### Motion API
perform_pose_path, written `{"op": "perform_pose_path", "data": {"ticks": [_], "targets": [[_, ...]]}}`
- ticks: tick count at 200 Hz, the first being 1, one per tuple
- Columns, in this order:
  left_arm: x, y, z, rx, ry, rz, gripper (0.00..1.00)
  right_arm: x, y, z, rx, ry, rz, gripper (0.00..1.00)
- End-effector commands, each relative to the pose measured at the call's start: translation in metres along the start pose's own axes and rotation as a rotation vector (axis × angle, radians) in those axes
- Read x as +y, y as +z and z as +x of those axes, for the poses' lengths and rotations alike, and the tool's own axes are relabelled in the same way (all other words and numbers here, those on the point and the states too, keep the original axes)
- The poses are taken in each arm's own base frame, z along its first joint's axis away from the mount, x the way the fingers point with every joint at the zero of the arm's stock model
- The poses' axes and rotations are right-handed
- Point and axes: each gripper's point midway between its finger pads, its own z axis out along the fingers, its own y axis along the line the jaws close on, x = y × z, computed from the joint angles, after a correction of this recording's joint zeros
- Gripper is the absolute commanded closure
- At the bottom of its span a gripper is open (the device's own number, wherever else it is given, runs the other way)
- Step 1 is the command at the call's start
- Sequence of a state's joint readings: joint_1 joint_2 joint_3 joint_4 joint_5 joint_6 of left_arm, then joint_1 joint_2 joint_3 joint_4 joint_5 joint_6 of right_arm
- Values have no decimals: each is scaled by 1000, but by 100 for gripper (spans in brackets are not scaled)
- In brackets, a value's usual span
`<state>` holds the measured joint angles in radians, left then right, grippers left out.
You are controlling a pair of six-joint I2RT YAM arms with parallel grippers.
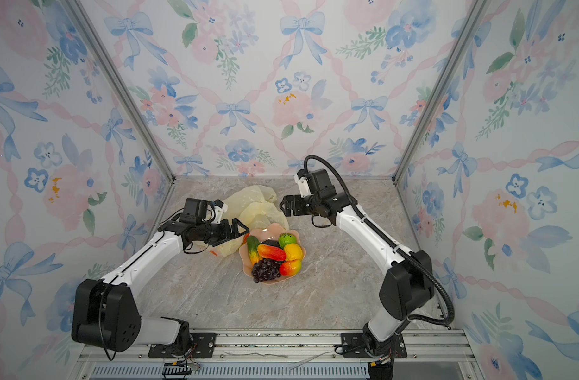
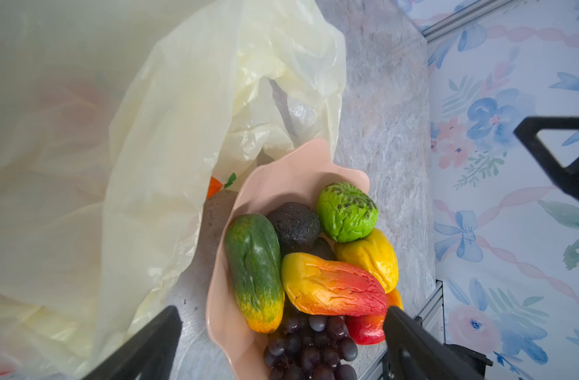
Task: Place the fruits into the plastic bag
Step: Move the plate to the center of the table, then pick up the plastic bag from the top-center of the table.
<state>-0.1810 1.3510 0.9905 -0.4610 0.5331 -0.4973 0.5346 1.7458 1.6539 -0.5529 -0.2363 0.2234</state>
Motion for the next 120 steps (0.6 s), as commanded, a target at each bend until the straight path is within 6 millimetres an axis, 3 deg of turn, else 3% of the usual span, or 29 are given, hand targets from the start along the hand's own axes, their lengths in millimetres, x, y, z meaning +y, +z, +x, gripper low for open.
{"op": "perform_pose_path", "data": {"ticks": [1, 46, 120], "targets": [[1, -14, 0, -22, -1, -19, 2, -5, 49, 45, 249, -184, -14, 4], [1, -26, 4, -53, -17, -11, 2, -21, 111, 43, 271, -286, -21, 2], [3, -26, 4, -44, -42, 5, 2, -49, 165, 56, 305, -276, 30, 3]]}}
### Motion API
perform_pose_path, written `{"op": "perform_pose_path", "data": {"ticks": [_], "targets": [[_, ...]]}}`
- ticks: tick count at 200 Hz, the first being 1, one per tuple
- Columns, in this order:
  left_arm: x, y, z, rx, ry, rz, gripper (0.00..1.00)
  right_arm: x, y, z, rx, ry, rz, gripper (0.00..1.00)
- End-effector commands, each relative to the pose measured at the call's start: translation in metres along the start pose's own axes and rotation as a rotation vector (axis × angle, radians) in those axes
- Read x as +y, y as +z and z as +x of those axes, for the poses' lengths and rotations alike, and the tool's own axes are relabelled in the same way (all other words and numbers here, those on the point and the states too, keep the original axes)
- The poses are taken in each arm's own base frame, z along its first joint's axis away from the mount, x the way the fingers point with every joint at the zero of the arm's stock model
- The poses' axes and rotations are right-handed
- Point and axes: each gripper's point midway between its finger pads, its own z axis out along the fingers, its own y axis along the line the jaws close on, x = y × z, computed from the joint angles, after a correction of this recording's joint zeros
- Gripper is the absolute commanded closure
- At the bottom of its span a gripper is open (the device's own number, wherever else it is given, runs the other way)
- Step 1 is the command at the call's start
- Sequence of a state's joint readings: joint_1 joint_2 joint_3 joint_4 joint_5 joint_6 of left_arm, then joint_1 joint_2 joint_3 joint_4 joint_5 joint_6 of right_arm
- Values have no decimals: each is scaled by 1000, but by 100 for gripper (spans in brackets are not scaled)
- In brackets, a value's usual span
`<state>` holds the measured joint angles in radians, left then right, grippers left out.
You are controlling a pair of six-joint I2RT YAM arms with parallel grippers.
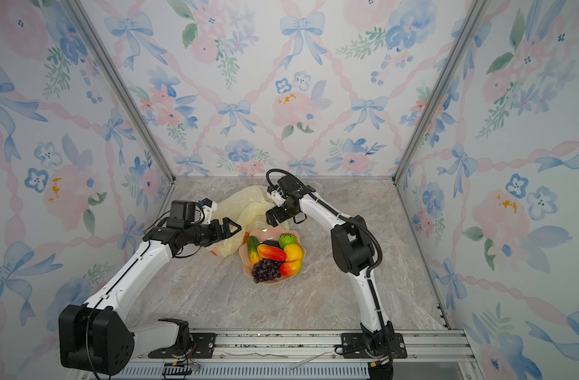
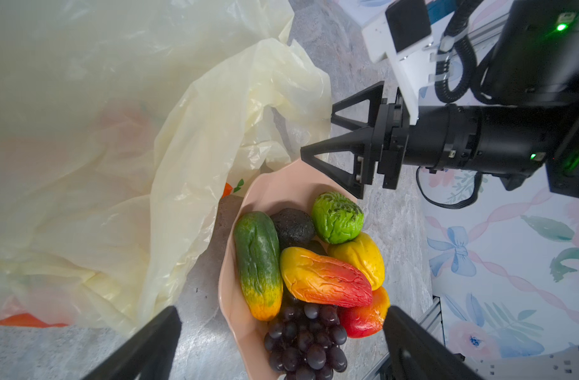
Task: Place the fruits into the plastic bag
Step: Pick up the plastic bag from the top-center of the table.
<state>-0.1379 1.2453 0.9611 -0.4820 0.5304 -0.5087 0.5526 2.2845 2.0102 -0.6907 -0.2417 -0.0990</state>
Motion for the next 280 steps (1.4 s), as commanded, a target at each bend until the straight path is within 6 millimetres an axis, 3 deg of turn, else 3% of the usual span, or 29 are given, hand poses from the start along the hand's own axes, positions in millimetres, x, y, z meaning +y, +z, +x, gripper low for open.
{"op": "perform_pose_path", "data": {"ticks": [1, 61, 82, 105, 121, 138, 167, 188, 211, 237, 263, 280], "targets": [[3, 1, 7, 27, -31, 4, 2, -11, 11, -8, -8, -13, 31, 3], [7, 0, 6, 27, -47, 7, 2, -26, 24, -27, -48, 14, 45, 23], [9, 1, 7, 31, -53, 2, 2, -26, 22, -32, -62, 16, 45, 44], [10, 0, 6, 23, -53, -3, 2, -25, 6, -49, -127, 20, 51, 69], [8, -3, 2, 7, -43, -7, 2, -25, -17, -68, -206, 37, 61, 85], [6, -8, -2, -16, -26, -13, 2, -27, -50, -91, -312, 74, 74, 97], [-1, -21, -14, -75, 15, -21, 2, -38, -124, -125, -487, 200, 86, 100], [-12, -34, -27, -135, 55, -22, 2, -54, -175, -134, -563, 349, 70, 100], [-30, -51, -43, -198, 97, -1, 2, -74, -225, -126, -599, 568, 24, 100], [-73, -75, -59, -273, 213, 55, 2, -83, -268, -102, -594, 772, 9, 100], [-134, -84, -57, -292, 360, 135, 2, -67, -300, -81, -586, 843, -4, 100], [-176, -83, -46, -283, 465, 193, 2, -50, -309, -71, -570, 903, -53, 100]]}}
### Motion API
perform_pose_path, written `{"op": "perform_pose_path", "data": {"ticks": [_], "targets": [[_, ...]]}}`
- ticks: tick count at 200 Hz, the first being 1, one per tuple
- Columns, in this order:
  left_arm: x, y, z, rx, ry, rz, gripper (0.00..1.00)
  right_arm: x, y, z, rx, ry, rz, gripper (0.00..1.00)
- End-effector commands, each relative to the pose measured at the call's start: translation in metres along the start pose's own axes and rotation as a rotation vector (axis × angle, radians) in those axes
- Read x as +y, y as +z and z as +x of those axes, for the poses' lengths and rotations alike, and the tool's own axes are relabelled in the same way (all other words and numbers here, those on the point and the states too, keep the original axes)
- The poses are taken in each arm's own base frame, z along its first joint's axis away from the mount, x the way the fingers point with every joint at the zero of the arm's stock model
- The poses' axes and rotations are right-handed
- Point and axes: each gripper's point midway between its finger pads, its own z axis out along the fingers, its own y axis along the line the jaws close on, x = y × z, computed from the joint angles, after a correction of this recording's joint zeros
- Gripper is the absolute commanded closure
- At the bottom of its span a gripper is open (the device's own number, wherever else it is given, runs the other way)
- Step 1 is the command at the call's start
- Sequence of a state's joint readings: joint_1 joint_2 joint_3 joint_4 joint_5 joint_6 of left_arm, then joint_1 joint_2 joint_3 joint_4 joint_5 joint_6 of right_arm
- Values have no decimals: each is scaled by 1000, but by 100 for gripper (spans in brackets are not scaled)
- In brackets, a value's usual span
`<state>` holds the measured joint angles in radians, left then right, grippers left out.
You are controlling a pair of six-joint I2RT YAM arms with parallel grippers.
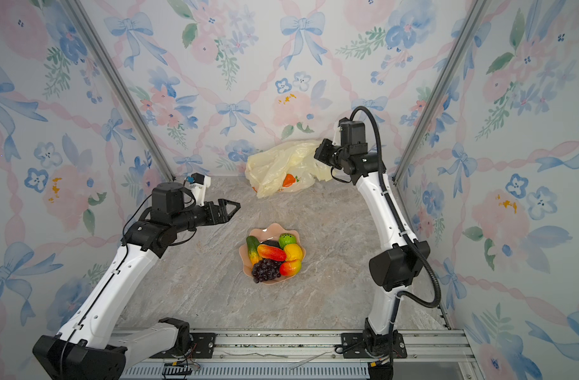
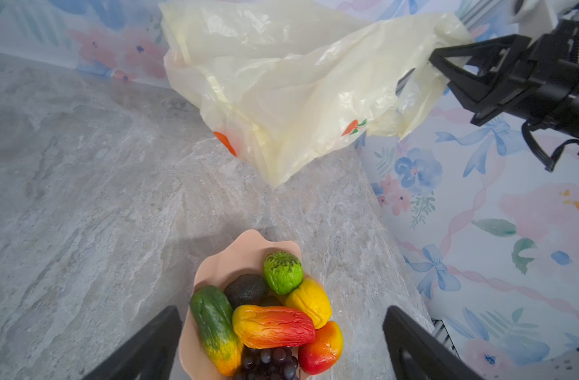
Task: Place the fruits into the plastic bag
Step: Pick up the plastic bag from the top-center of the table.
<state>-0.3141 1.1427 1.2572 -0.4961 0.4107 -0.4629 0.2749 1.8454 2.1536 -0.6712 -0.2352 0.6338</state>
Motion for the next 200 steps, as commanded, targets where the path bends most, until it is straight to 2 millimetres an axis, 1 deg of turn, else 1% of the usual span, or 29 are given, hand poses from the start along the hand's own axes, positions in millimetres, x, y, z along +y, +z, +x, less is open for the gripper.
{"op": "perform_pose_path", "data": {"ticks": [1, 16, 28, 32, 34, 37, 54, 72, 85, 111, 128, 162, 200], "targets": [[-49, 0, -11, -26, 149, 70, 2, 8, -24, 37, 120, 166, 4, 100], [-80, 6, -8, -19, 235, 116, 2, 15, -34, 49, 151, 233, -25, 100], [-97, 11, -5, -15, 299, 131, 2, 22, -42, 56, 155, 282, -52, 100], [-103, 13, -4, -12, 320, 139, 2, 21, -39, 60, 162, 302, -54, 100], [-105, 14, -3, -11, 330, 141, 2, 26, -46, 59, 153, 308, -68, 100], [-108, 16, -2, -9, 344, 143, 2, 28, -49, 60, 149, 316, -75, 100], [-130, 23, 7, 1, 427, 167, 2, 37, -57, 68, 149, 375, -106, 100], [-147, 33, 12, -3, 500, 153, 2, 41, -66, 75, 147, 424, -101, 100], [-158, 38, 15, 0, 526, 157, 2, 47, -71, 78, 135, 429, -97, 100], [-175, 57, 27, 14, 575, 136, 2, 58, -79, 81, 109, 414, -91, 100], [-182, 69, 31, 14, 599, 102, 2, 64, -79, 83, 100, 413, -99, 100], [-186, 90, 33, 23, 605, 69, 2, 69, -76, 85, 102, 439, -122, 100], [-167, 116, 28, 12, 606, -67, 3, 77, -81, 83, 87, 440, -142, 100]]}}
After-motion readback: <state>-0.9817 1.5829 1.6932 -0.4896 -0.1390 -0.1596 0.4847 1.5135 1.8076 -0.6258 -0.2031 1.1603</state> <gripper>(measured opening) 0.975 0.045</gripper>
